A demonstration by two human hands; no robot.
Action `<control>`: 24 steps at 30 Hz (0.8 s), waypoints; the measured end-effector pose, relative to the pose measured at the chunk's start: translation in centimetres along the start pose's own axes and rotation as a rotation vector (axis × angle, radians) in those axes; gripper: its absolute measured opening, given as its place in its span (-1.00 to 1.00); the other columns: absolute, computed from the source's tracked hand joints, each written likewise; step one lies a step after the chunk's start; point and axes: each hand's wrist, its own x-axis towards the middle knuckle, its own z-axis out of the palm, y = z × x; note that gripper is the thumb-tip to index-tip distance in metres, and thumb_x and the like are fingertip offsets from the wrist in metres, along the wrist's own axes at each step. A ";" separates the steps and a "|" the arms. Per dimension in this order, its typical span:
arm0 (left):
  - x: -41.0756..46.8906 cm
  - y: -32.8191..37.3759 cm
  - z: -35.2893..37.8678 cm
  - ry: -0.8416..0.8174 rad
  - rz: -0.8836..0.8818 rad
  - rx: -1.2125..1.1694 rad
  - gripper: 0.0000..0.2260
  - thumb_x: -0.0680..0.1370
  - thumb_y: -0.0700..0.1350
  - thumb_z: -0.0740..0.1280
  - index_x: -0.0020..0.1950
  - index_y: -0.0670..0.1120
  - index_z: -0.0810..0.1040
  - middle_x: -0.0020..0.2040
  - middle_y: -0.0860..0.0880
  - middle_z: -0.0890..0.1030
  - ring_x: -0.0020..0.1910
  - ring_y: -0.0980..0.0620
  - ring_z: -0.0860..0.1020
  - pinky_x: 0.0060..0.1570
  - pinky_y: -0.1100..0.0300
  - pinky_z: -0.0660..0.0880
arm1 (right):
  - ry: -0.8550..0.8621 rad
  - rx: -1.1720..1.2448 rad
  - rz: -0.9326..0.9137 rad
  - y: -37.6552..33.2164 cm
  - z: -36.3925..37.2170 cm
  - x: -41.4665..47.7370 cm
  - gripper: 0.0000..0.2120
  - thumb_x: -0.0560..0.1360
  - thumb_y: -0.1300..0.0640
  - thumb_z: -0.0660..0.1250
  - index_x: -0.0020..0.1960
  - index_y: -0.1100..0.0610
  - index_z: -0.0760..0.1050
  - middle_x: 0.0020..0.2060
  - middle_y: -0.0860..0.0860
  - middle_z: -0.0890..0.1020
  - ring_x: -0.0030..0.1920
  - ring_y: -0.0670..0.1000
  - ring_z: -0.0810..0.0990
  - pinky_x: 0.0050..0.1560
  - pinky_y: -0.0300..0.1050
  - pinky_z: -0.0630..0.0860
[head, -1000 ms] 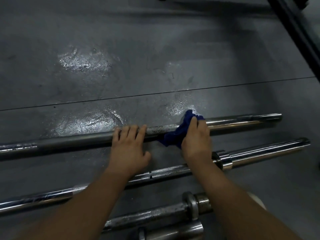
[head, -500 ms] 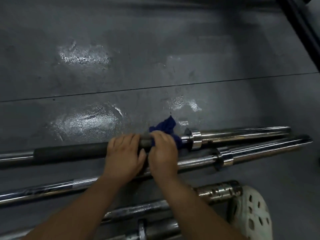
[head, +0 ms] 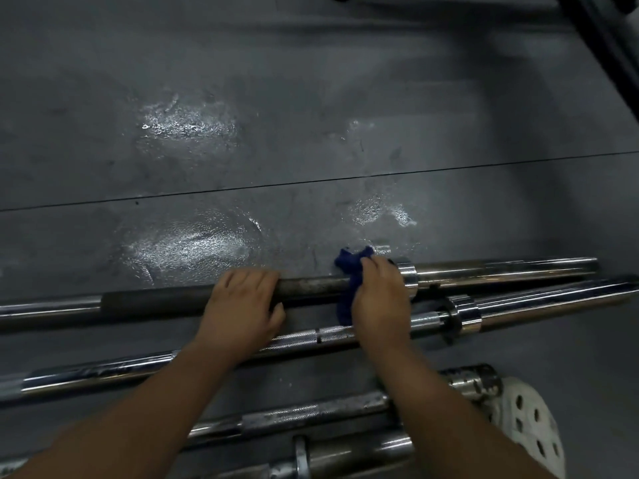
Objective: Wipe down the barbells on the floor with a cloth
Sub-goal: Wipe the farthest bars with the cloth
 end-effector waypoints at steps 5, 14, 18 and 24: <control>-1.3 -3.1 -0.7 -0.024 -0.030 0.060 -0.52 0.45 0.17 0.15 0.25 -0.04 0.53 0.07 -0.02 0.63 0.07 -0.09 0.58 0.16 -0.04 0.37 | 0.096 0.218 0.104 -5.2 2.0 -3.3 -0.58 0.47 0.29 0.14 0.29 0.23 0.50 0.26 0.14 0.56 0.32 0.17 0.47 0.36 0.19 0.37; -3.0 -11.0 -2.7 -0.105 -0.029 0.166 -0.56 0.32 0.10 0.39 0.14 -0.04 0.50 -0.04 -0.04 0.61 -0.07 -0.14 0.58 -0.04 -0.04 0.50 | -0.254 0.129 -0.541 -12.4 2.7 -2.5 -0.74 0.34 0.19 0.26 0.01 0.11 0.58 0.04 0.05 0.63 -0.03 0.14 0.58 0.06 0.01 0.48; -3.3 -12.7 -3.0 -0.146 0.019 0.189 -0.58 0.41 0.15 0.47 0.17 0.00 0.50 0.00 -0.01 0.58 -0.04 -0.11 0.58 -0.02 -0.05 0.52 | 0.032 0.003 -0.025 -3.2 0.4 0.3 -0.86 0.41 0.20 0.20 -0.21 0.12 0.54 -0.31 0.08 0.58 -0.26 0.17 0.55 -0.19 -0.02 0.41; -3.7 -12.0 -1.5 -0.076 -0.043 0.186 -0.66 0.35 0.12 0.50 -0.03 -0.01 0.49 -0.14 -0.02 0.56 -0.14 -0.13 0.56 -0.13 -0.01 0.44 | 0.005 0.235 -0.045 -13.4 3.7 -3.1 -0.74 0.36 0.25 0.25 -0.04 0.09 0.64 -0.16 0.04 0.67 -0.14 0.10 0.57 0.02 -0.12 0.39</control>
